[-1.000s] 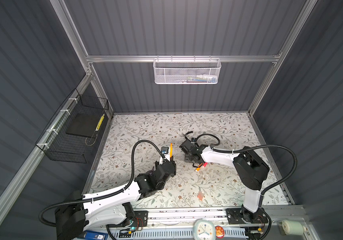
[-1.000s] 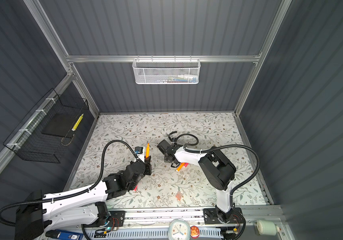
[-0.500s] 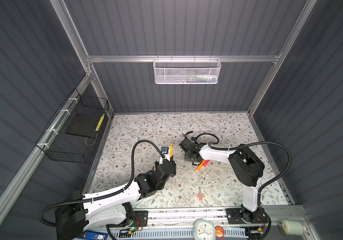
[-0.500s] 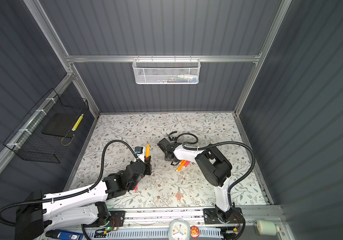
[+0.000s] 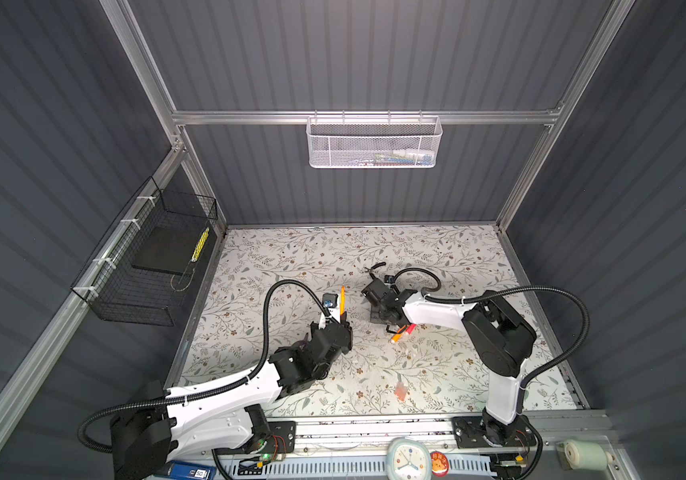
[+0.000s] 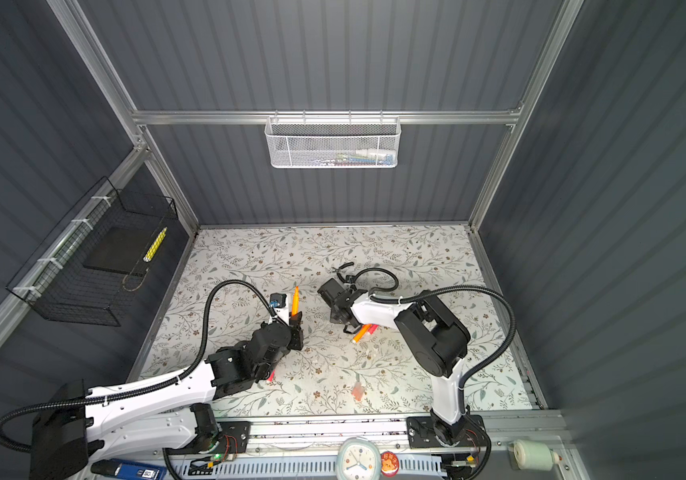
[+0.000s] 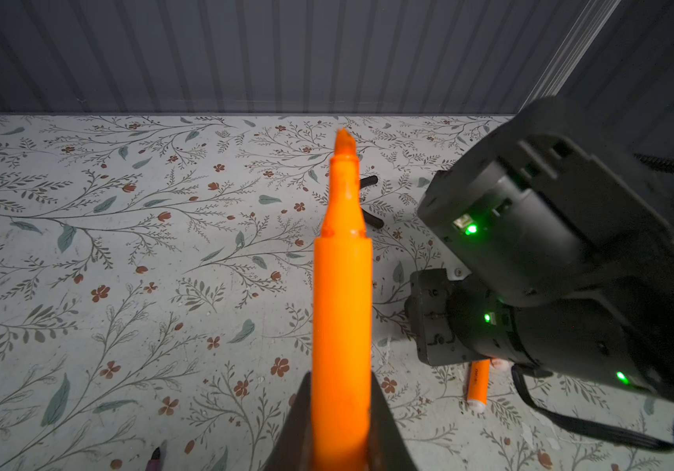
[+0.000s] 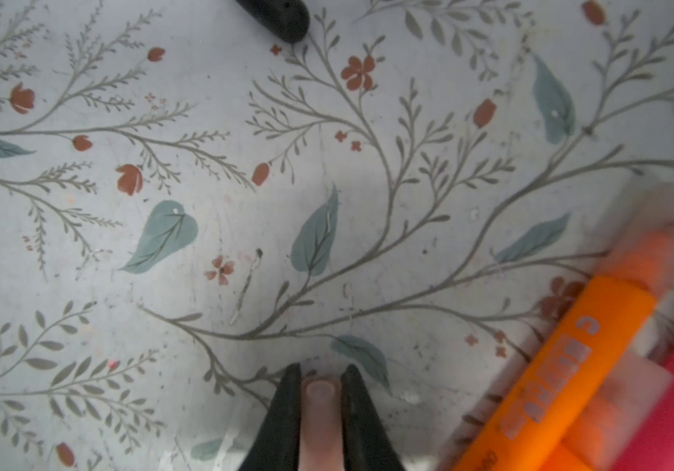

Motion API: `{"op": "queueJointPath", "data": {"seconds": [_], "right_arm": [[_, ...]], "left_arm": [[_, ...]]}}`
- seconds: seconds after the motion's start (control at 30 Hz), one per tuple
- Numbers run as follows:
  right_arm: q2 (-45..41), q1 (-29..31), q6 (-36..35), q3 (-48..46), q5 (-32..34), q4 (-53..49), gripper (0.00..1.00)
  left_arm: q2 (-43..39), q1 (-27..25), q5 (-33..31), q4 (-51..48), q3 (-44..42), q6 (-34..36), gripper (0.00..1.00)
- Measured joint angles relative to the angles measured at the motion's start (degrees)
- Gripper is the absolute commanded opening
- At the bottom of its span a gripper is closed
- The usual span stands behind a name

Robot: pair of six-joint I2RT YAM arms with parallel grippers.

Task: Insert the pens into the pen caps
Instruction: 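Carry the pink cap with the right gripper toward the highlighter in the left gripper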

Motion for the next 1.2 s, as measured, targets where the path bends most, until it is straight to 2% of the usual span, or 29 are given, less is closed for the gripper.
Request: {"op": "queueJointPath", "data": {"seconds": [0.13, 0.3, 0.43, 0.67, 0.83, 1.0, 1.2], "right_arm": [[-3.7, -0.2, 0.7, -3.3, -0.1, 2.0, 0.11], [-12.1, -0.9, 1.4, -11.0, -0.1, 7.0, 0.07], [-23.1, -1.6, 2.5, -21.2, -0.2, 13.6, 0.05], [-45.7, -1.8, 3.5, -37.8, -0.5, 24.2, 0.03], [-61.4, -1.9, 4.8, -48.1, -1.3, 32.7, 0.05], [-70.1, -2.1, 5.7, -54.3, -2.9, 38.2, 0.02], [-71.5, -2.1, 7.0, -57.6, -6.3, 46.9, 0.00]], "left_arm": [[0.8, 1.1, 3.1, 0.1, 0.0, 0.0, 0.00], [3.4, 3.6, 11.6, 2.6, 0.0, 0.0, 0.00], [6.4, 4.3, 19.9, 5.4, 0.0, 0.1, 0.00], [9.7, 4.2, 37.9, 12.5, 0.0, 2.1, 0.00], [11.5, 4.2, 46.9, 16.5, 0.3, 2.8, 0.00], [14.2, 3.3, 52.0, 17.2, 2.4, 3.8, 0.00], [17.3, 0.0, 54.1, 16.7, 5.7, 5.7, 0.00]]}}
